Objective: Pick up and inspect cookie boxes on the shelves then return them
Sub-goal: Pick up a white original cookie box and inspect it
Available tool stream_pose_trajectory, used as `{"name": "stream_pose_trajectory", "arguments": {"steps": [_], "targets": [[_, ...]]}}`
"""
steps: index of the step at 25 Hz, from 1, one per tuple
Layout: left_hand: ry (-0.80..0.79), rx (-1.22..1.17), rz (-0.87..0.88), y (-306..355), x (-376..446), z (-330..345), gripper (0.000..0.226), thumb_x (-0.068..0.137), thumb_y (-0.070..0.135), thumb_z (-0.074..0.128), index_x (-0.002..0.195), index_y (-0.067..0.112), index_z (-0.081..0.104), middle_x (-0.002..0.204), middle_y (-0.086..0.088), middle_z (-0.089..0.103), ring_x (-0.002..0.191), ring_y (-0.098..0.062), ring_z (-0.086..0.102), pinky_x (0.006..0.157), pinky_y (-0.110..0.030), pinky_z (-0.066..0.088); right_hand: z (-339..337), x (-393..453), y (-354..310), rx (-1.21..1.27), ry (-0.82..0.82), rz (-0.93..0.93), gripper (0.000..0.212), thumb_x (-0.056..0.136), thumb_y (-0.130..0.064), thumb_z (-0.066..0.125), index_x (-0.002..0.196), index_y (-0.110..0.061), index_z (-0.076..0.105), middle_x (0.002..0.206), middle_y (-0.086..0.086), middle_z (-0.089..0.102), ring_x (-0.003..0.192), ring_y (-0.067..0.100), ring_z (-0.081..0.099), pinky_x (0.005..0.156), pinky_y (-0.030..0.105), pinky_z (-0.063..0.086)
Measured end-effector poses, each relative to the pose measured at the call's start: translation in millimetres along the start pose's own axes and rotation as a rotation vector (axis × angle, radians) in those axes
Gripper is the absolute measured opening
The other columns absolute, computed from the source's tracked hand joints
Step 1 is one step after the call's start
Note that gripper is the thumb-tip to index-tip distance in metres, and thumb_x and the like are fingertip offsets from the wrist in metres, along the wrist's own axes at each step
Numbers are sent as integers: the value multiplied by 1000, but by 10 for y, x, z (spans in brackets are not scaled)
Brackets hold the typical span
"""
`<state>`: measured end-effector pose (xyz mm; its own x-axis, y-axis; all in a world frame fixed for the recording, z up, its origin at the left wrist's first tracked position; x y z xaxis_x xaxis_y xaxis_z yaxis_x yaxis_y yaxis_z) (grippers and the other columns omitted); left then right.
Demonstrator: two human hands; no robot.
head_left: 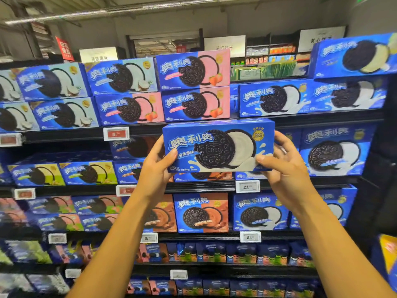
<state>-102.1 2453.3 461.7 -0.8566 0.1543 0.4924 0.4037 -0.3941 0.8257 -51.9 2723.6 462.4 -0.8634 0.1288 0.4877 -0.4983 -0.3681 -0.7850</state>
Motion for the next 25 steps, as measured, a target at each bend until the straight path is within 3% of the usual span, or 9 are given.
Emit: {"name": "stream_pose_trajectory", "arguments": {"steps": [5,8,12,18,21,23,25], "targets": [[-30,8,15,-140,158,268,43,92,17,59,134,24,56,127,-1,67,111,-22,68,77,-36,59,-290,70,-180,-41,-11,-32,60,73,-3,68,127,-20,52,110,-7,74,90,14,71,78,26,58],[24,6,26,-200,221,418,57,90,18,61,144,26,43,128,3,67,110,-21,68,69,-36,61,-441,111,-257,-72,12,-29,58,75,-8,69,129,-24,53,102,-9,74,83,13,69,74,26,57],[99,51,28,-268,266,573,53,86,25,65,137,30,52,117,6,72,104,-20,70,67,-36,61,-616,172,-295,-117,42,-37,56,88,0,63,135,-29,53,99,-5,70,80,17,61,77,30,52],[110,33,76,-335,289,827,58,84,19,66,139,27,50,122,2,69,106,-20,69,72,-34,60,-861,270,-374,-72,6,-46,58,87,9,59,128,-32,56,102,-9,74,75,8,65,70,21,55],[117,13,105,-362,298,957,61,85,16,64,142,24,47,124,1,68,106,-20,69,72,-33,60,-962,307,-444,-81,-25,-76,62,77,0,64,130,-29,53,107,-10,74,87,9,69,75,24,57],[121,9,116,-384,307,1034,59,87,15,63,143,23,46,124,1,68,106,-19,69,69,-31,60,-1031,312,-515,-113,-23,-98,63,78,3,64,132,-27,51,106,-12,74,90,9,69,77,25,57],[110,40,97,-451,345,1110,50,95,14,58,142,24,47,126,1,67,103,-17,69,66,-31,59,-1073,270,-593,-191,23,-157,63,83,5,68,135,-25,49,115,-10,72,103,11,69,88,31,56]]}}
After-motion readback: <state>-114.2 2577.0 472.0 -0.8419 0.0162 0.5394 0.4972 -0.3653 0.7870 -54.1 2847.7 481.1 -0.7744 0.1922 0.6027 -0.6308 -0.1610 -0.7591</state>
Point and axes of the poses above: each hand's wrist, its own x-axis towards the middle knuckle, its own z-axis out of the palm, y = z × x, the point moved 5 cm from there along x, towards the middle knuckle
